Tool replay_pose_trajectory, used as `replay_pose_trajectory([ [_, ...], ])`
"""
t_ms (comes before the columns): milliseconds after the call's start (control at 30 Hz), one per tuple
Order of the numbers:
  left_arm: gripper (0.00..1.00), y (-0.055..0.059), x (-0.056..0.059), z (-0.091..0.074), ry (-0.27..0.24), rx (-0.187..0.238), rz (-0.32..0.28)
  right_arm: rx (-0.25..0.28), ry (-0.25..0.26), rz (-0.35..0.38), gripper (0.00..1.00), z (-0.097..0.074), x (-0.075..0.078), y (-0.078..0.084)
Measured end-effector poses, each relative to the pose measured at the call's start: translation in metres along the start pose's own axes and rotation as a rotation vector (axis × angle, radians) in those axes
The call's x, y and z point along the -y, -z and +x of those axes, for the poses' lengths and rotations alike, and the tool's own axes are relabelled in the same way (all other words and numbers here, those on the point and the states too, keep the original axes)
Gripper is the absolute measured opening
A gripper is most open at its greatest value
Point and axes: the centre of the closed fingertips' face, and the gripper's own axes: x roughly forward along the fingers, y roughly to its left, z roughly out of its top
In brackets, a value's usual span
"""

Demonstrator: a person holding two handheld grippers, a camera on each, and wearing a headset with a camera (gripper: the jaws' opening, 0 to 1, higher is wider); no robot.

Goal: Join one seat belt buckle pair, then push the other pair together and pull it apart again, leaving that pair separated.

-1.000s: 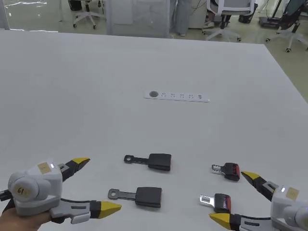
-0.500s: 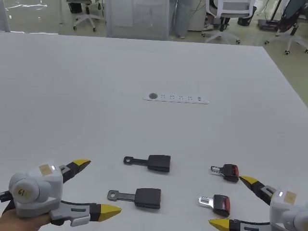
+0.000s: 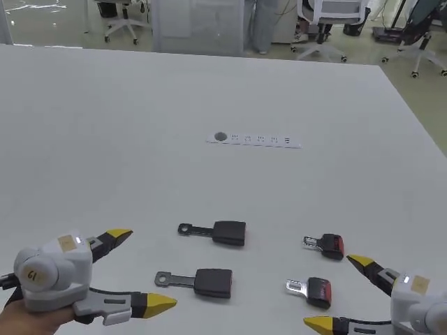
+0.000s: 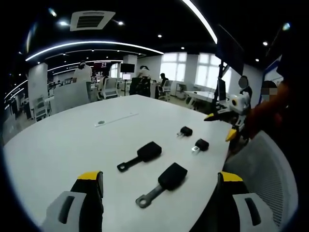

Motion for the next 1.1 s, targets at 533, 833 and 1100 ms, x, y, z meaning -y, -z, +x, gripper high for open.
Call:
replay_pose_trajectory([
  [533,1.0,0.002,-0.005,0.003,0.008,-0.005,0.009,-0.016,-0.012,0.008,0.92,0.001,-0.001,0.004],
  [833,0.99,0.004,-0.003,0.007,0.016,-0.019,0.012,-0.028,-0.019,0.008,0.9,0.004,0.001,0.005],
  [1100,0.99,0.006,-0.006,0.012,0.024,-0.029,0.017,-0.049,-0.035,-0.001,0.88,0.005,0.001,0.011],
])
